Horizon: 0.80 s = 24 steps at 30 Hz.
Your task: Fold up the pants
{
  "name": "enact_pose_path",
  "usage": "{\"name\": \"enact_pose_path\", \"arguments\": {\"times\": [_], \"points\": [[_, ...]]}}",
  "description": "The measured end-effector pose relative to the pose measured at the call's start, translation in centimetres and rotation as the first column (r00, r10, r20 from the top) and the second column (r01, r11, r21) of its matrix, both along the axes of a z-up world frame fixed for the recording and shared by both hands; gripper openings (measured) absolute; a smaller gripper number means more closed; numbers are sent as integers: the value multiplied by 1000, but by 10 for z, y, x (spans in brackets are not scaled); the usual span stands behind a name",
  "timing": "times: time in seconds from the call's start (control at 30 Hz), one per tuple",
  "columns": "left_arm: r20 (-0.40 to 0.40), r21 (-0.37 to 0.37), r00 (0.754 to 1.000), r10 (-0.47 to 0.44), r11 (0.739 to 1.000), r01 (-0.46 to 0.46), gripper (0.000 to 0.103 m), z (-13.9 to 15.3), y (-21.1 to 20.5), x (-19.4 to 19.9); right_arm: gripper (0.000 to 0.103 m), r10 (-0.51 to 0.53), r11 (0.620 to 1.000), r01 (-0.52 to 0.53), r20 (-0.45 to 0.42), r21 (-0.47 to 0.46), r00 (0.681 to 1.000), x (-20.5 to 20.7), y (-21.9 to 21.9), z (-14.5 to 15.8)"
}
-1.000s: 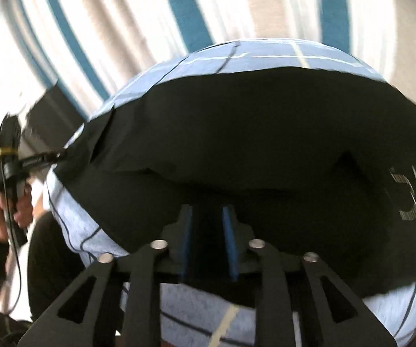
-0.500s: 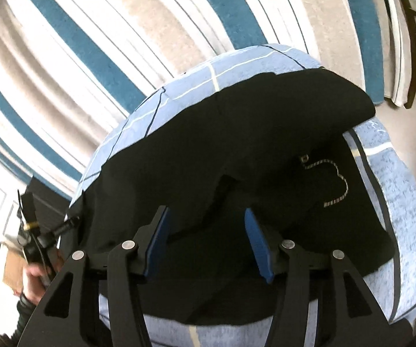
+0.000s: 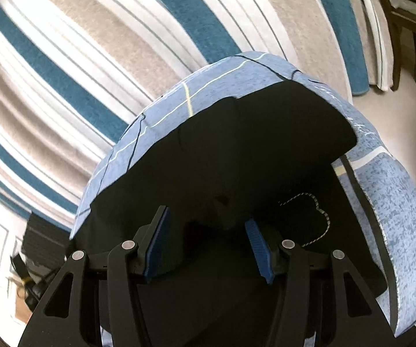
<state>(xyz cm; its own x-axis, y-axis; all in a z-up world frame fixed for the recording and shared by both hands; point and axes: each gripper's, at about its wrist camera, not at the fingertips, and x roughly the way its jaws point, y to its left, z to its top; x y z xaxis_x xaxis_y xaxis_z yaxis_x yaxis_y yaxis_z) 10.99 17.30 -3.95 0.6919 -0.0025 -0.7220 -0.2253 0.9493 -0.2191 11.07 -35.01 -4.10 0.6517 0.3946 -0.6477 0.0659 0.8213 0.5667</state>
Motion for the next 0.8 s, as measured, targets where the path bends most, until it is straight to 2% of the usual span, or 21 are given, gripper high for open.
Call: {"name": "enact_pose_path", "arguments": {"times": [0.07, 0.13, 0.2, 0.33, 0.57, 0.7, 0.8], "points": [[2, -36, 1000, 3, 999, -3, 6, -1, 4, -2, 54, -11, 999, 10, 4, 31, 1000, 1, -5, 1], [3, -79, 1000, 8, 997, -8, 5, -2, 9, -2, 45, -29, 999, 29, 3, 42, 1000, 3, -9, 2], [4, -118, 1000, 15, 993, -14, 5, -2, 12, -1, 6, -38, 999, 38, -5, 21, 999, 7, -13, 5], [23, -148, 1000, 14, 989, -10, 4, 9, 16, 0, 3, -45, 999, 45, 25, 25, 999, 2, -16, 18], [137, -171, 989, 53, 985, -29, 4, 55, 36, -19, 3, -33, 993, 23, 92, 113, 995, -35, -15, 49], [158, -153, 985, 76, 987, -52, 4, 58, 51, -39, 3, -48, 992, 47, 10, 113, 999, -51, -17, 26], [74, -184, 993, 91, 980, -77, 4, 28, 63, -45, 3, -53, 990, 65, -100, 124, 994, -58, -22, -12]]}}
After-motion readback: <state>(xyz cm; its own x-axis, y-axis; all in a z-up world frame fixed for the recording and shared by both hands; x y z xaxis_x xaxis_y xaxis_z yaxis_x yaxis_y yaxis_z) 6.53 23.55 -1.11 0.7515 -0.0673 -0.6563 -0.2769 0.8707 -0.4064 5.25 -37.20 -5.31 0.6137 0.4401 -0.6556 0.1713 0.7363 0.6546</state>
